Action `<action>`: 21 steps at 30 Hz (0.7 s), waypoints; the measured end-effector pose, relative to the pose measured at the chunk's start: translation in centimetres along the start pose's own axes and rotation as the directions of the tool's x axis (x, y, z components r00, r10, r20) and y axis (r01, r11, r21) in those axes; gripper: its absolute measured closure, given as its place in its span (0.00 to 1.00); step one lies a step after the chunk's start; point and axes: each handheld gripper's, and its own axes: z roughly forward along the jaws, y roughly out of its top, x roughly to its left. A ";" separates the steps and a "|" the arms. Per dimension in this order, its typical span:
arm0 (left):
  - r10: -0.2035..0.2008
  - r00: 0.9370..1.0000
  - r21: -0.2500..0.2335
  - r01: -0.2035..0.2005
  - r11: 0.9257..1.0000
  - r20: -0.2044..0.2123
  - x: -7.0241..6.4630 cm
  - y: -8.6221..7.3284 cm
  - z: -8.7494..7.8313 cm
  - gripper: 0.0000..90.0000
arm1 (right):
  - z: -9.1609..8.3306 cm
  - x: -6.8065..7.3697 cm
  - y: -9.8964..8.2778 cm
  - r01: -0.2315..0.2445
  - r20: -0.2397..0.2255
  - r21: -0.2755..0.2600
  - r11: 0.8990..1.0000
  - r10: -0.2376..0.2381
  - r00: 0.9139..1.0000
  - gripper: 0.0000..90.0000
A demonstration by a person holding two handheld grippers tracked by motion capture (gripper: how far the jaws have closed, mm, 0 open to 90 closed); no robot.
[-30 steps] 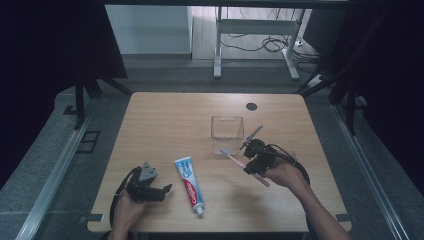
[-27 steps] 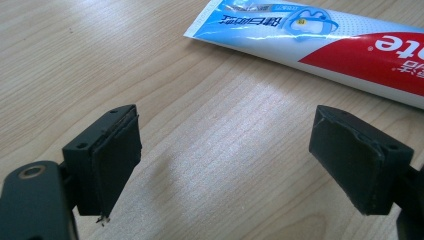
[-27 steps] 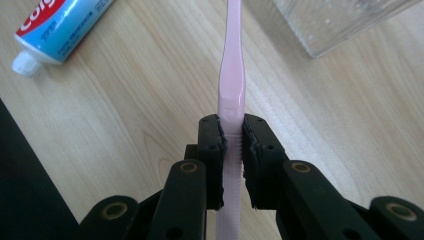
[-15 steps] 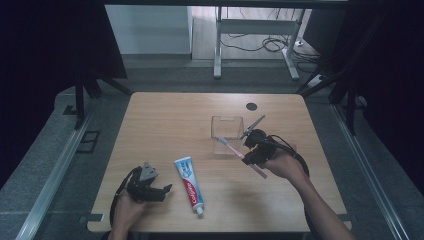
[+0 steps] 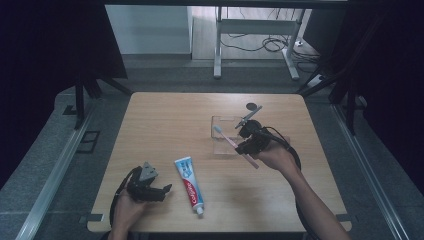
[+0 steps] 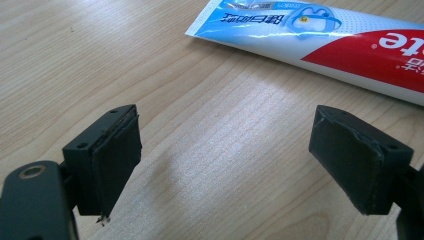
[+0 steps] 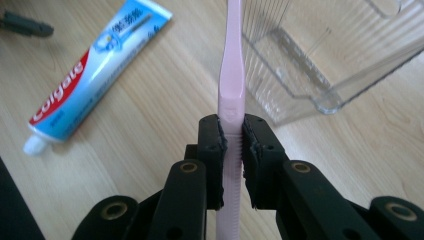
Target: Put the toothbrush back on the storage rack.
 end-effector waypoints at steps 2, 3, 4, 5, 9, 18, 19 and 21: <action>-0.001 1.000 -0.001 0.001 1.000 0.000 0.0 0.0 0.0 0.15 | 0.1 -0.1 0.4 -0.006 0.000 -0.019 1.000 0.006 1.000 0.88; -0.001 1.000 0.000 0.001 1.000 -0.001 0.0 0.0 0.0 0.15 | 0.1 -0.1 0.5 -0.004 -0.001 -0.024 1.000 0.004 1.000 0.88; -0.001 1.000 -0.001 0.001 1.000 -0.001 0.0 0.0 0.0 0.15 | 0.1 -0.1 0.6 -0.007 0.001 -0.029 1.000 0.007 1.000 0.88; 0.000 1.000 -0.001 0.000 1.000 0.000 0.0 0.0 0.0 0.15 | 0.2 -0.1 0.8 -0.009 0.002 -0.037 0.999 0.009 1.000 0.88; 0.000 1.000 0.000 0.000 1.000 -0.001 0.0 0.0 0.0 0.15 | 0.7 -0.3 1.4 -0.016 0.004 -0.062 0.998 0.017 1.000 0.88; -0.003 1.000 -0.002 0.003 1.000 -0.001 0.1 0.0 -0.1 0.15 | 1.4 -0.9 2.1 -0.030 0.013 -0.103 0.994 0.031 0.999 0.88; -0.003 1.000 -0.003 0.003 1.000 -0.002 0.1 0.0 -0.1 0.15 | 1.4 -1.0 2.2 -0.032 0.015 -0.110 0.993 0.034 0.999 0.88; -0.002 1.000 -0.003 0.002 1.000 -0.002 0.1 0.0 -0.1 0.15 | 1.4 -1.2 2.4 -0.039 0.016 -0.122 0.992 0.042 0.999 0.88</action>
